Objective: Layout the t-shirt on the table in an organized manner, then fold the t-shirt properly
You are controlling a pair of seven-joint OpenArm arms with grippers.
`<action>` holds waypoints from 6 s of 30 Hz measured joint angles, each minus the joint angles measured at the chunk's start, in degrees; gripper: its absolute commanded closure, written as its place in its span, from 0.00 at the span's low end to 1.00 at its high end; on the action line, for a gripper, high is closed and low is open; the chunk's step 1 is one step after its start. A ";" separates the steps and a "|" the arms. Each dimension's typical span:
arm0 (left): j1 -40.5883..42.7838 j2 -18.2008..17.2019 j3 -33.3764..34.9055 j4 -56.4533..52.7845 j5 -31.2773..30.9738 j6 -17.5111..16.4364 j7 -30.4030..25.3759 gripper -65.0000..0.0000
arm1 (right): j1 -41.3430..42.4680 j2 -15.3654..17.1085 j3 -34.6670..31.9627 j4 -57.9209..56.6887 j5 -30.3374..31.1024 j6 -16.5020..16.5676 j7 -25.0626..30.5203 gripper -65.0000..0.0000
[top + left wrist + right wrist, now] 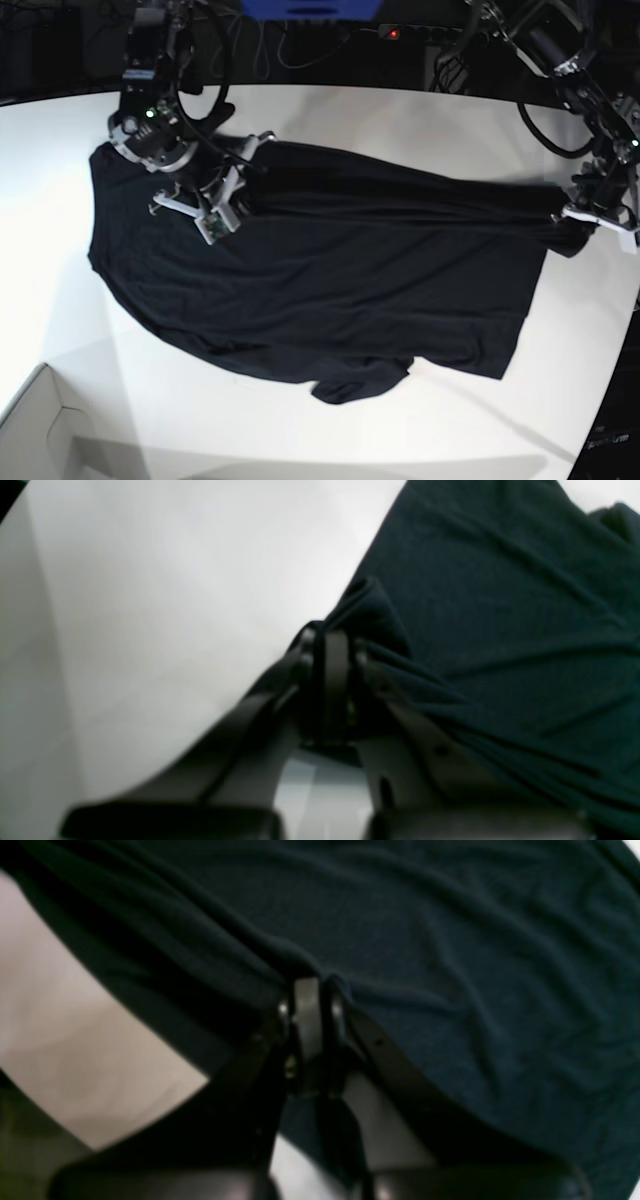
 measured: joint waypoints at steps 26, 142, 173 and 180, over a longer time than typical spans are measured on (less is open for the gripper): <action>-9.01 -5.29 7.93 -13.60 0.55 0.35 -1.22 1.00 | 6.71 2.36 0.28 -9.49 -0.13 0.00 -0.07 1.00; -3.91 -7.32 6.56 -23.34 -1.03 -0.09 -8.04 1.00 | -0.63 8.39 8.33 -0.57 0.11 0.00 0.09 1.00; -4.66 -8.59 6.54 -23.67 -0.15 -0.04 -7.17 1.00 | 3.19 14.75 8.13 -8.26 0.13 0.02 0.39 0.96; -4.68 -8.59 6.54 -23.67 -0.15 -0.02 -7.17 1.00 | 3.45 14.01 12.24 -8.02 0.35 0.02 0.33 0.67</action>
